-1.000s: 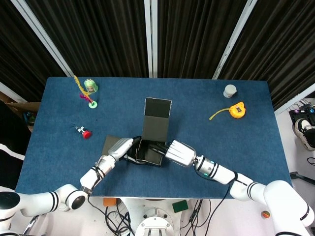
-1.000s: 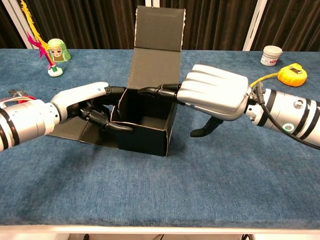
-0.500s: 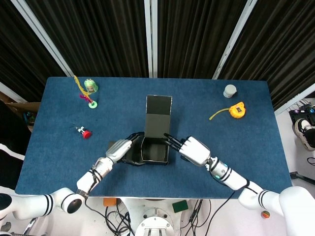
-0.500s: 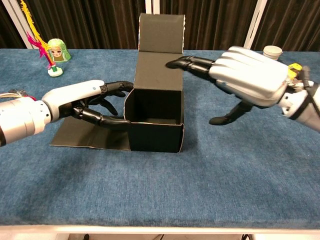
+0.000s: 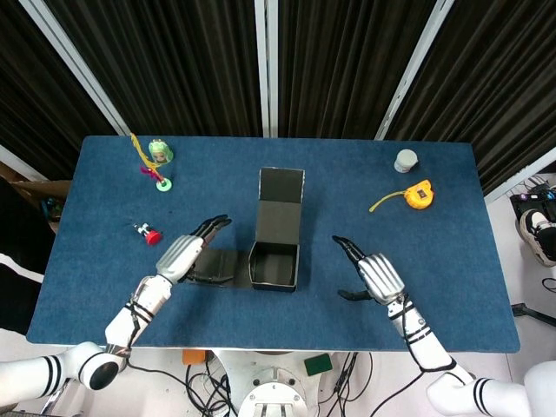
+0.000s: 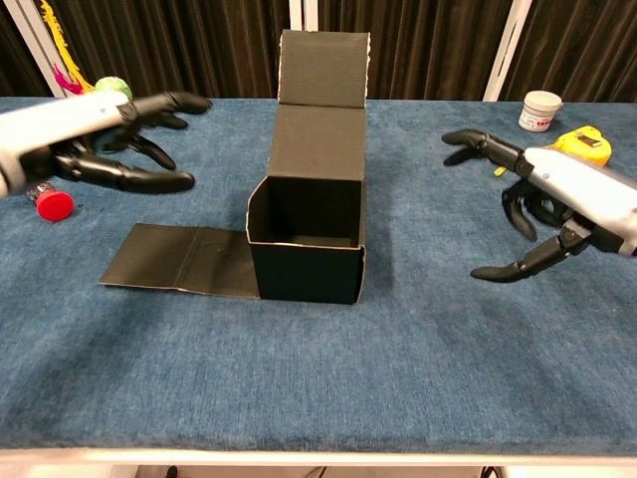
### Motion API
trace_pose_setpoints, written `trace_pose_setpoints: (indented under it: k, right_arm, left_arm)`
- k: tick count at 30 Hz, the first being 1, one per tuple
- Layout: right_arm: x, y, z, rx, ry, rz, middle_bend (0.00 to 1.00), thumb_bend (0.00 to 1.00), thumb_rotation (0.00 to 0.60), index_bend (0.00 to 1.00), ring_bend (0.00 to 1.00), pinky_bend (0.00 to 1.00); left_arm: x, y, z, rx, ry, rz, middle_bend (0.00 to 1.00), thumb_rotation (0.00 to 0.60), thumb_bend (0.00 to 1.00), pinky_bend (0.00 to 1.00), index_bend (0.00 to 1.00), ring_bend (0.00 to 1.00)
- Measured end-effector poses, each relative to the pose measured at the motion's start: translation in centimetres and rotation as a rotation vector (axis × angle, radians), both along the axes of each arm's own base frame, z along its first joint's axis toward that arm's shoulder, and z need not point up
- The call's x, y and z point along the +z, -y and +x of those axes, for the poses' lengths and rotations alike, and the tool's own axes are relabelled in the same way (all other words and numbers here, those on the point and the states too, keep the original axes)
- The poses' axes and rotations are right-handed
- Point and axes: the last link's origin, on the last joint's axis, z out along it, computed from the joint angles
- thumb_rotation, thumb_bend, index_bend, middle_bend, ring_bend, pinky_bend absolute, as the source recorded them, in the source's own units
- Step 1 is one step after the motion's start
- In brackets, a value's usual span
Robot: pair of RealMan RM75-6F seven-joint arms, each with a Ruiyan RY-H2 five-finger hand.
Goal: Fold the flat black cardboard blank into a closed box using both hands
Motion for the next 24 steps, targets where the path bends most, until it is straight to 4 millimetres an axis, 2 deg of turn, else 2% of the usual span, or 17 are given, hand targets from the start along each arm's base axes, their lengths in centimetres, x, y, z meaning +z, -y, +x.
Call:
trace_pose_setpoints:
  k: [3,10,16,24]
  right_arm:
    - [-1.5,-0.4,0.4,-0.136,0.131,0.113,0.12,0.00,0.600,0.00,0.73,1.00]
    - [-4.9,0.2,4.2,-0.312,0.323,0.262,0.08,0.00,0.600,0.00,0.72,1.00]
    - [-7.3,0.3,7.2,-0.357,0.364,0.340,0.07,0.00,0.600,0.00,0.71,1.00]
    - [-9.4,0.2,9.0,-0.357,0.366,0.341,0.10,0.00,0.600,0.00,0.71,1.00]
  left_arm:
    - [0.7,0.3,-0.3,0.013,0.029,0.019,0.00,0.311,0.05,0.23,0.02,0.01]
    - [1.1,0.5,-0.7,0.024,0.061,0.027,0.00,0.311,0.05,0.23,0.02,0.01]
    - [1.5,0.5,-1.0,0.031,0.076,0.040,0.00,0.311,0.05,0.23,0.02,0.01]
    - [1.7,0.4,-1.6,0.047,0.091,0.038,0.00,0.307,0.05,0.23,0.02,0.01]
